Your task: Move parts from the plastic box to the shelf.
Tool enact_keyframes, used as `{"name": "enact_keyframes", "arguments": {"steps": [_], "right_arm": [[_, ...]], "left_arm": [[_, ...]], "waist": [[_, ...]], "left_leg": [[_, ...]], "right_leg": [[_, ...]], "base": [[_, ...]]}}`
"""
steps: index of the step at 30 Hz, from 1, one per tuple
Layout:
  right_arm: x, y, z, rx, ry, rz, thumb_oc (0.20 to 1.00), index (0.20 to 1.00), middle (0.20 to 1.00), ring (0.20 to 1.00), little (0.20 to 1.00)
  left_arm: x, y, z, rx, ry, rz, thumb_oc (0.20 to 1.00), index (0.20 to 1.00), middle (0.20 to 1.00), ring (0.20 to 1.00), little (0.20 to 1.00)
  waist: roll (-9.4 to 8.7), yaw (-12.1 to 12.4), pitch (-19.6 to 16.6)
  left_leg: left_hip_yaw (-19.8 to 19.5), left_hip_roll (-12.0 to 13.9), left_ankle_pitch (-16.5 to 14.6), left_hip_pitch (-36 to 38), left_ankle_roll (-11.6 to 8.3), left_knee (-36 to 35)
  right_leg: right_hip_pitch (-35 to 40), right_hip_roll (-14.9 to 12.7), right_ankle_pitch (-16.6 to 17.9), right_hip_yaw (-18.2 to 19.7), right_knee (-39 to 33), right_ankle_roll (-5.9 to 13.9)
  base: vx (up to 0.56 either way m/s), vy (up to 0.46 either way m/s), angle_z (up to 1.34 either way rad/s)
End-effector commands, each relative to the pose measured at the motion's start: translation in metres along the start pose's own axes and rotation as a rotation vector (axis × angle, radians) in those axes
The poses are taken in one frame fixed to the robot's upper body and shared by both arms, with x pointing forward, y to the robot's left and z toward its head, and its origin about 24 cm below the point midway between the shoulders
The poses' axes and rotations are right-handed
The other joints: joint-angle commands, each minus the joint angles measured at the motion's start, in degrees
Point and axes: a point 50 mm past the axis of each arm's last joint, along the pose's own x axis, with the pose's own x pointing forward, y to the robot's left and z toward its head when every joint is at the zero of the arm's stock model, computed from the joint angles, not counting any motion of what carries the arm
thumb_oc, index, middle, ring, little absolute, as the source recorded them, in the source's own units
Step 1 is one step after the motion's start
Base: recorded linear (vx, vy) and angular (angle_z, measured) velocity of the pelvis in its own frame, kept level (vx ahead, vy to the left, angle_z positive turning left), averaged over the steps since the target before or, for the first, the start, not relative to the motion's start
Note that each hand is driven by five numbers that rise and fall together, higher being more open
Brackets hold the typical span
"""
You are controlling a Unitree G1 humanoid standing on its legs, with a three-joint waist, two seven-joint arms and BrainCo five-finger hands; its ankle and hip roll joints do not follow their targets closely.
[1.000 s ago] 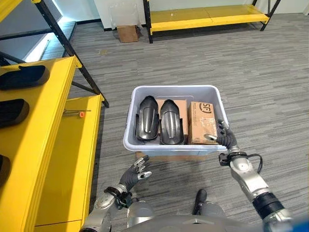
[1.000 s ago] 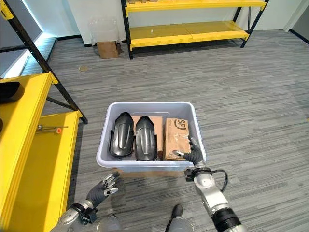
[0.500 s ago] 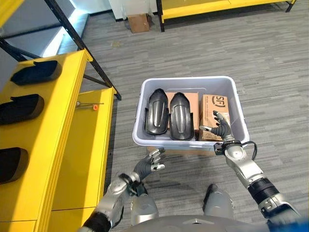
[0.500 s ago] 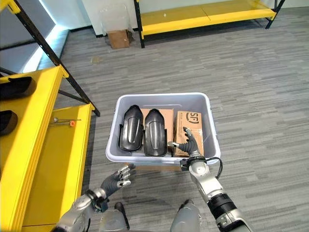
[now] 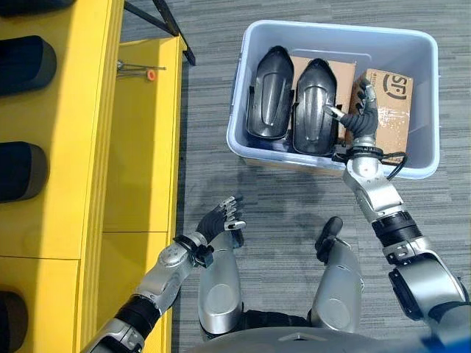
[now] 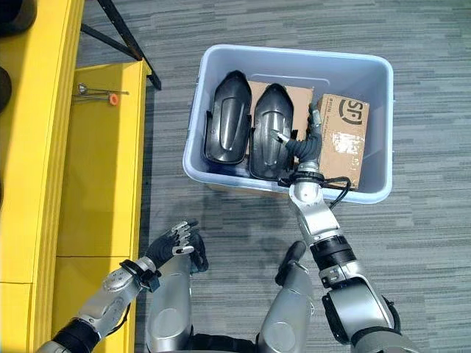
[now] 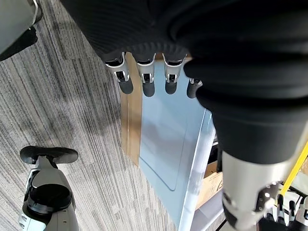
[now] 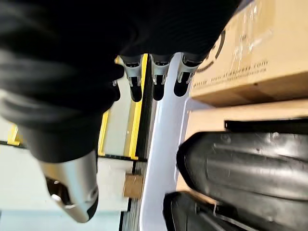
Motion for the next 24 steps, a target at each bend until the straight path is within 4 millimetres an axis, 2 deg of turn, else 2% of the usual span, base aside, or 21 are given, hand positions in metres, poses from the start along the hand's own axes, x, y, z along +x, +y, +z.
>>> {"name": "enact_keyframes", "arguments": {"steps": [1,3,9,12,16,24], "right_arm": [[0.008,-0.019,0.019,-0.004,-0.113,-0.103,1.000,1.000,1.000,1.000,1.000],[0.016,-0.025,0.032,-0.006,-0.156,-0.146,1.000,1.000,1.000,1.000,1.000],[0.025,-0.027,0.034,-0.002,-0.115,-0.120,1.000,1.000,1.000,1.000,1.000],[0.038,-0.024,0.045,-0.029,-0.130,-0.102,1.000,1.000,1.000,1.000,1.000],[0.049,-0.028,0.055,-0.043,-0.131,-0.134,1.000,1.000,1.000,1.000,1.000],[0.060,-0.038,0.041,-0.095,-0.033,-0.207,1.000,1.000,1.000,1.000,1.000]], "left_arm": [[-0.004,-0.014,0.003,-0.030,-0.050,-0.037,1.000,1.000,1.000,1.000,1.000],[-0.001,-0.018,0.005,-0.036,-0.053,-0.049,1.000,1.000,1.000,1.000,1.000],[0.003,-0.021,0.009,-0.029,-0.060,-0.044,1.000,1.000,1.000,1.000,1.000],[0.006,-0.017,0.009,-0.035,-0.052,-0.033,1.000,1.000,1.000,1.000,1.000],[0.008,-0.021,0.013,-0.068,-0.057,-0.069,1.000,1.000,1.000,1.000,1.000],[0.011,-0.021,0.019,-0.066,-0.068,-0.073,1.000,1.000,1.000,1.000,1.000]], "waist": [[1.91,1.3,-2.5],[2.17,1.6,-2.4],[2.56,2.1,-2.4],[2.98,2.9,-2.4],[3.42,3.7,-2.4],[4.42,4.9,-2.4]], "left_leg": [[-0.4,3.2,8.9,4.8,-3.21,-12.1],[-0.8,3.1,8.9,2.8,-3.32,-11.5],[-1.4,3.2,8.7,-1.4,-3.45,-10.1],[-1.8,3.3,8.5,-3.9,-3.71,-9.3],[-2.3,3.2,8.5,-5.6,-3.82,-8.9],[-3.2,3.2,8.3,-10.3,-3.87,-7.8]], "right_leg": [[0.5,-1.3,-6.2,0.7,7.5,2.57],[-1.7,-1.5,-6.5,0.7,8.8,2.51],[-5.7,-1.6,-6.7,1.0,10.5,2.32],[-8.2,-1.9,-7.1,1.0,11.7,2.21],[-9.8,-2.3,-7.3,0.6,12.5,2.12],[-14.3,-2.8,-7.4,0.6,14.2,1.93]], "base": [[-0.04,0.035,-0.01],[-0.01,0.014,0.02],[-0.01,0.007,0.01],[-0.01,-0.015,0.03],[-0.01,-0.005,0.08],[-0.01,-0.014,0.07]]}}
